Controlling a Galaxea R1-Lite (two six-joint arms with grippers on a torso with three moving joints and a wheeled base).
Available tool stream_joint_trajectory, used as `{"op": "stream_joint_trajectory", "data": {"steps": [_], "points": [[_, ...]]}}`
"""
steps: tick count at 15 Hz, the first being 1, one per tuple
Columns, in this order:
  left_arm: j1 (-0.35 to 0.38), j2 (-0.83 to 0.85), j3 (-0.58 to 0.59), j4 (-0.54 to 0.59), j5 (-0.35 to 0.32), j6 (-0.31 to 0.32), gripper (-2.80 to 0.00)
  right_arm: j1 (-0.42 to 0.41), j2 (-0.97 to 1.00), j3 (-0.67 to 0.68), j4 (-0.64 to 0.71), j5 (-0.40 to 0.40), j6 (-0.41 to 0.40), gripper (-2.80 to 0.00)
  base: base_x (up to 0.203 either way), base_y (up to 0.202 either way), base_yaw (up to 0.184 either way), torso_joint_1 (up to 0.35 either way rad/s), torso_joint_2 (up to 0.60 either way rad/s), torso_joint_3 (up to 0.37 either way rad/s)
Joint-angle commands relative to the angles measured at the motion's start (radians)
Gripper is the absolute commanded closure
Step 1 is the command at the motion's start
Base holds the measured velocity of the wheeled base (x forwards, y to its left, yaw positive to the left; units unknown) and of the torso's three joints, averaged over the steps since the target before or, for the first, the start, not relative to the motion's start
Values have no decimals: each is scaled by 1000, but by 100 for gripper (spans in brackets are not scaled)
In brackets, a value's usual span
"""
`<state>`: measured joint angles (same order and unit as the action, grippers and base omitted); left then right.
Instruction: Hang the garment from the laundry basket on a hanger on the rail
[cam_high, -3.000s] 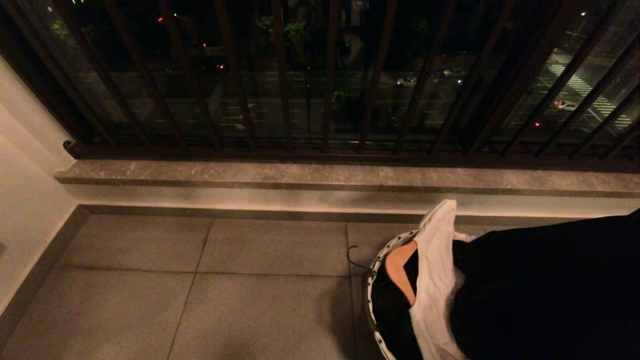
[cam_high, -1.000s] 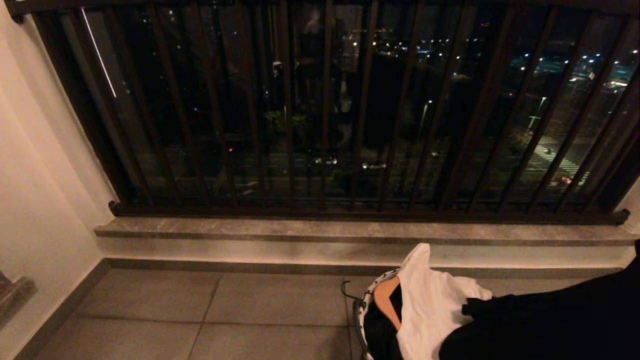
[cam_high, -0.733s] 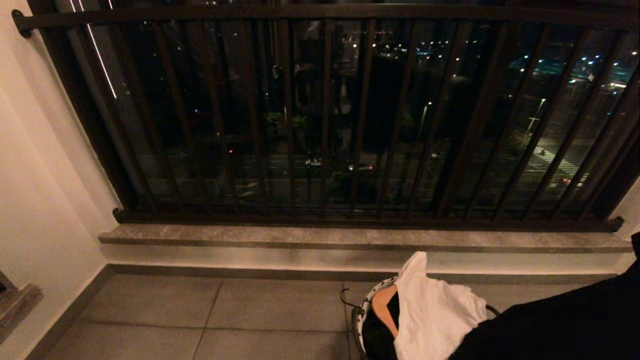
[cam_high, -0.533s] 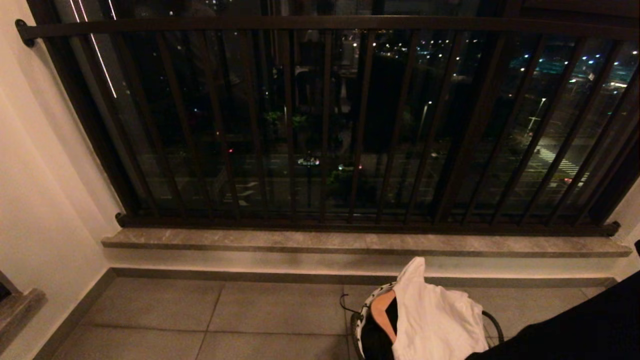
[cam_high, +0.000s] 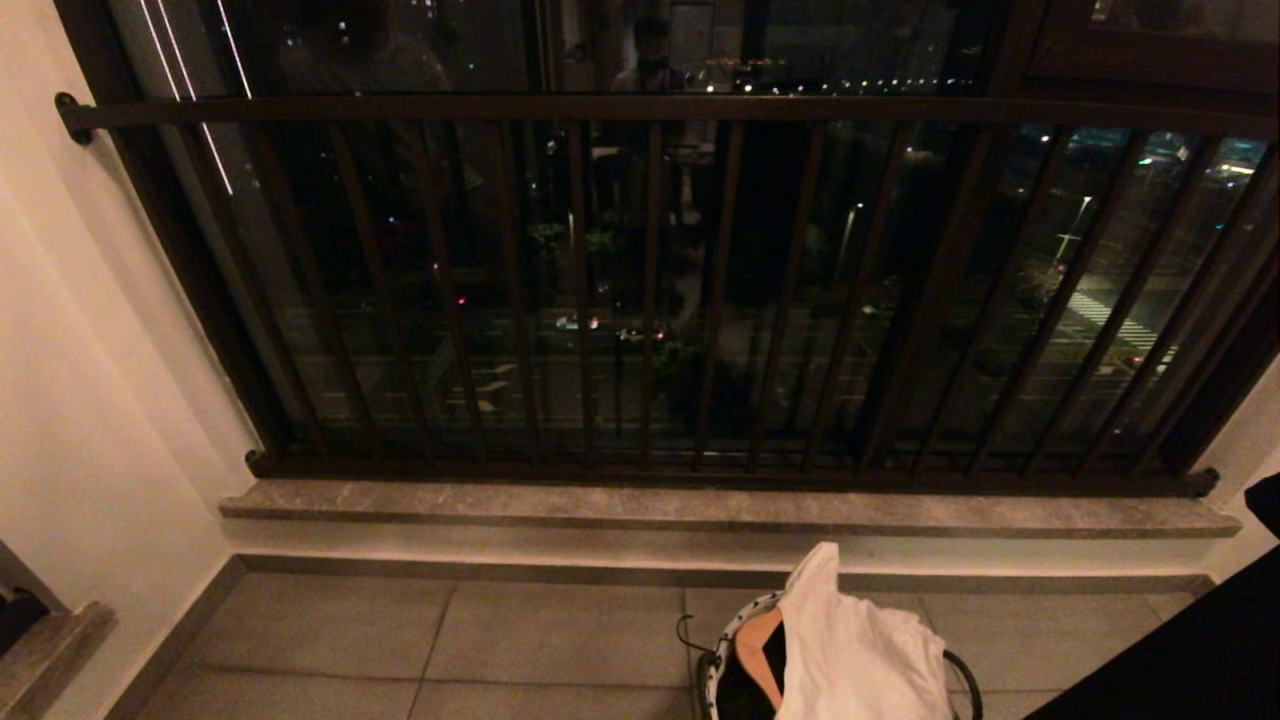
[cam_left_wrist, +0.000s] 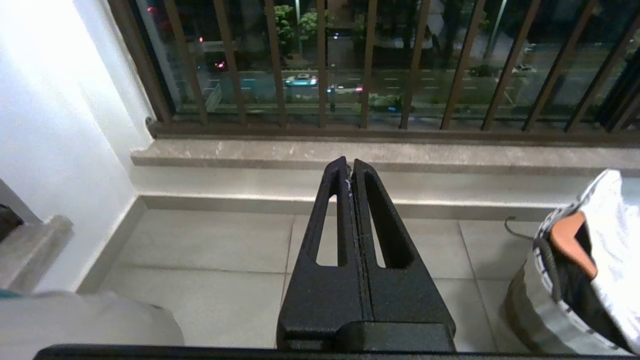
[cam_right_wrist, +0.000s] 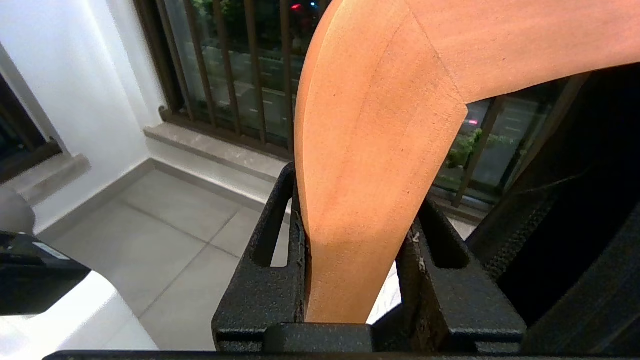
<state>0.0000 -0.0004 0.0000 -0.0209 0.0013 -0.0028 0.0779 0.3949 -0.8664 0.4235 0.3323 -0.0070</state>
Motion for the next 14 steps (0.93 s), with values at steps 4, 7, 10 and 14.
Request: {"op": "stream_joint_trajectory", "data": {"steps": [4, 7, 10, 14], "points": [[0, 0, 8, -1, 0, 0, 0, 0, 4, 0, 1, 7, -1, 0, 0, 0, 0, 186, -505, -325], [0, 0, 8, -1, 0, 0, 0, 0, 5, -2, 0, 19, -2, 0, 0, 0, 0, 203, -530, -329], [0, 0, 8, -1, 0, 0, 0, 0, 5, -2, -9, 24, -2, 0, 0, 0, 0, 229, -555, -324], [0, 0, 8, -1, 0, 0, 0, 0, 5, -1, -9, 30, -3, 0, 0, 0, 0, 253, -591, -346]]}}
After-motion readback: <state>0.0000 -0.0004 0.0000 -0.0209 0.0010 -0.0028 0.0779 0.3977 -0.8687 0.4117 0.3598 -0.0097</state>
